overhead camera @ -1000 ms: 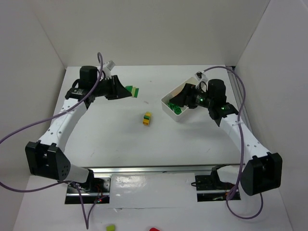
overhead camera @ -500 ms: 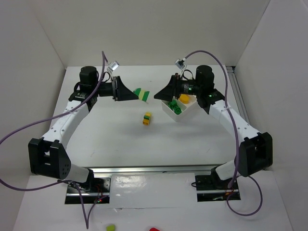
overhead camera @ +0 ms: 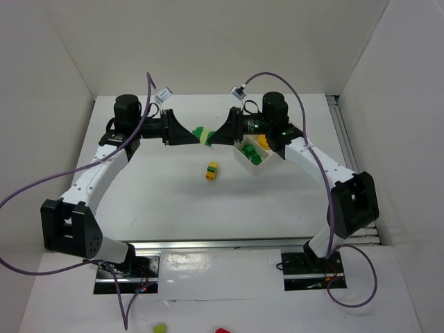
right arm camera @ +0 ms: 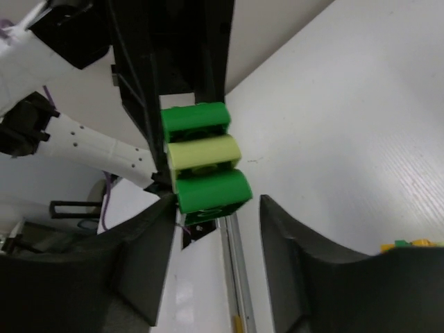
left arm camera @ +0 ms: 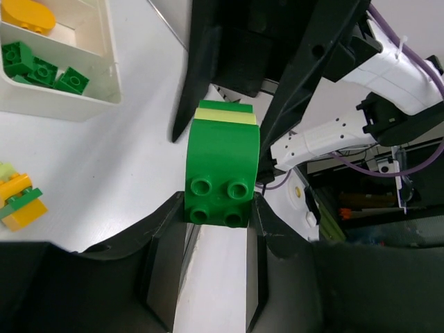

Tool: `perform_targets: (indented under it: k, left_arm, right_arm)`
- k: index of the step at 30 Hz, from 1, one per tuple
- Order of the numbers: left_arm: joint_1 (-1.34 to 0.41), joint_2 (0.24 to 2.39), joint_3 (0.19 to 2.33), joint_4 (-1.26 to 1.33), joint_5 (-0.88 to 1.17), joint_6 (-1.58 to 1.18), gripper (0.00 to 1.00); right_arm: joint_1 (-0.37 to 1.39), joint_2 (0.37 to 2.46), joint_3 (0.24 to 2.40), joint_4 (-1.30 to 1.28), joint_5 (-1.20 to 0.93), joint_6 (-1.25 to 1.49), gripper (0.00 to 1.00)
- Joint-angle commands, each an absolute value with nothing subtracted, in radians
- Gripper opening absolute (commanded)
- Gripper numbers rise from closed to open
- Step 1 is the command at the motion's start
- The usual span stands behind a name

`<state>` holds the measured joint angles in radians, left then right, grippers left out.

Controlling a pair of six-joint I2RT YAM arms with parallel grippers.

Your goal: Sort the legos into containers by color

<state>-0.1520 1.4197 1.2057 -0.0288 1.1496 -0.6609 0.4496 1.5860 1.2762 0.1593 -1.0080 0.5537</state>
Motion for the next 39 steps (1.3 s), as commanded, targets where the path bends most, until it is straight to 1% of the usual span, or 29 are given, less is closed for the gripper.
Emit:
perform_targets:
  k: [1, 3, 4, 7, 8, 12, 16, 22, 23, 25, 26, 27, 30, 33, 39]
  left_arm:
    - [-0.146, 1.387, 1.21, 0.023, 1.189, -0.66, 0.0]
    - [-0.146, 1.387, 1.21, 0.023, 1.189, -0.66, 0.0]
    - [-0.146, 1.387, 1.21, 0.023, 1.189, -0.66, 0.0]
    - [-0.137, 1.378, 1.21, 0.034, 1.189, -0.66, 0.0]
    - [-0.137, 1.378, 1.21, 0.034, 1.189, -0.669, 0.0]
    - [-0.117, 1.378, 1.21, 0.034, 1.189, -0.679, 0.0]
    - [-0.098, 1.378, 1.21, 0.054, 1.189, -0.69, 0.0]
    - [-0.077, 1.368, 1.189, 0.094, 1.189, -0.727, 0.0]
    - [-0.077, 1.368, 1.189, 0.094, 1.189, -0.727, 0.0]
    - [-0.067, 1.368, 1.189, 0.051, 1.166, -0.7, 0.0]
    - [-0.067, 1.368, 1.189, 0.032, 1.157, -0.689, 0.0]
    - [-0.067, 1.368, 1.189, 0.012, 1.143, -0.677, 0.0]
    - [-0.067, 1.39, 1.215, -0.106, 1.063, -0.62, 0.0]
    - [-0.077, 1.399, 1.227, -0.202, 0.971, -0.563, 0.0]
    - [-0.098, 1.44, 1.227, -0.238, 0.95, -0.526, 0.0]
  right_arm:
    - [0.462, 1.592, 1.318, 0.304, -1.035, 0.601, 0.55]
    - [0.462, 1.583, 1.306, 0.304, -1.023, 0.601, 0.42]
    - [0.462, 1.583, 1.305, 0.304, -1.009, 0.601, 0.31]
    - [0.462, 1.559, 1.281, 0.304, -0.979, 0.601, 0.18]
    - [0.462, 1.543, 1.264, 0.295, -0.97, 0.601, 0.17]
    - [0.449, 1.494, 1.224, 0.229, -0.898, 0.566, 0.14]
    - [0.431, 1.473, 1.171, 0.157, -0.864, 0.552, 0.14]
    - [0.431, 1.473, 1.17, 0.009, -0.769, 0.466, 0.14]
    - [0.431, 1.464, 1.181, -0.035, -0.75, 0.457, 0.13]
    - [0.422, 1.463, 1.198, -0.113, -0.593, 0.428, 0.13]
    - [0.422, 1.463, 1.225, -0.205, -0.516, 0.417, 0.14]
    - [0.422, 1.476, 1.238, -0.253, -0.324, 0.417, 0.14]
    - [0.408, 1.494, 1.258, -0.374, -0.059, 0.42, 0.14]
    - [0.385, 1.505, 1.258, -0.42, 0.072, 0.378, 0.14]
    - [0.374, 1.591, 1.258, -0.433, 0.115, 0.357, 0.14]
